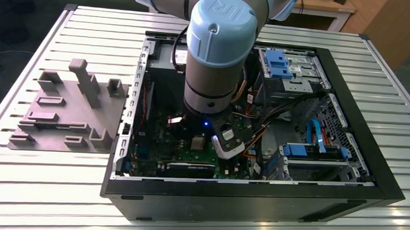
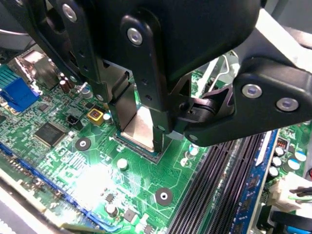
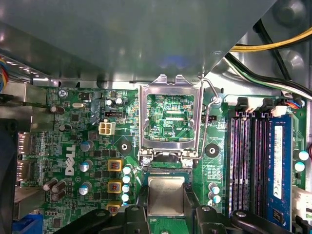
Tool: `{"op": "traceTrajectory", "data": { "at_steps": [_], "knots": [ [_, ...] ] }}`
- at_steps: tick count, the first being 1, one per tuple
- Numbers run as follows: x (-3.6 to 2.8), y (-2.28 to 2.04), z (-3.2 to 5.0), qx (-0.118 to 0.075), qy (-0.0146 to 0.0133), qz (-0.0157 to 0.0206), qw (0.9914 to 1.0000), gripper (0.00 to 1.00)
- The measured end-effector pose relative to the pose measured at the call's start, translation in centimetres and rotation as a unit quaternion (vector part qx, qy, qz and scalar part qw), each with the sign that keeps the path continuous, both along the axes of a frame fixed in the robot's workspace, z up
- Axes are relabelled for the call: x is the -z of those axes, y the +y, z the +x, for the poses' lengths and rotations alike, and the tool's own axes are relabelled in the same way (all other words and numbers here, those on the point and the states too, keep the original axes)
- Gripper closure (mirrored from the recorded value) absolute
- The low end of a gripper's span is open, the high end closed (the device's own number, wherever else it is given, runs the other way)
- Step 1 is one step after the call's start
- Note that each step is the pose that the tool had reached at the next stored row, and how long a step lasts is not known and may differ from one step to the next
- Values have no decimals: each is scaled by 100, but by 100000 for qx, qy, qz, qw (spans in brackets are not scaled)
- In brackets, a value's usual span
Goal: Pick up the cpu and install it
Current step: 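Place the cpu into insertion slot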
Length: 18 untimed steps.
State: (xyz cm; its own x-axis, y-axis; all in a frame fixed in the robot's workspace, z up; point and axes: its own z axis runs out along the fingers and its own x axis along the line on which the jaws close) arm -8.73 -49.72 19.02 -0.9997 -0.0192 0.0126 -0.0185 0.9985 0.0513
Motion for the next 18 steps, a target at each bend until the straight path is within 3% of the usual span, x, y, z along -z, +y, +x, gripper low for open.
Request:
{"op": "traceTrajectory", "data": {
  "at_steps": [9,10,18],
  "knots": [
    [4,1,2,-14,-17,38,100000,60],
    [4,1,1,-10,-11,42,100000,54],
    [1,0,0,6,18,16,100000,54]
  ]
}}
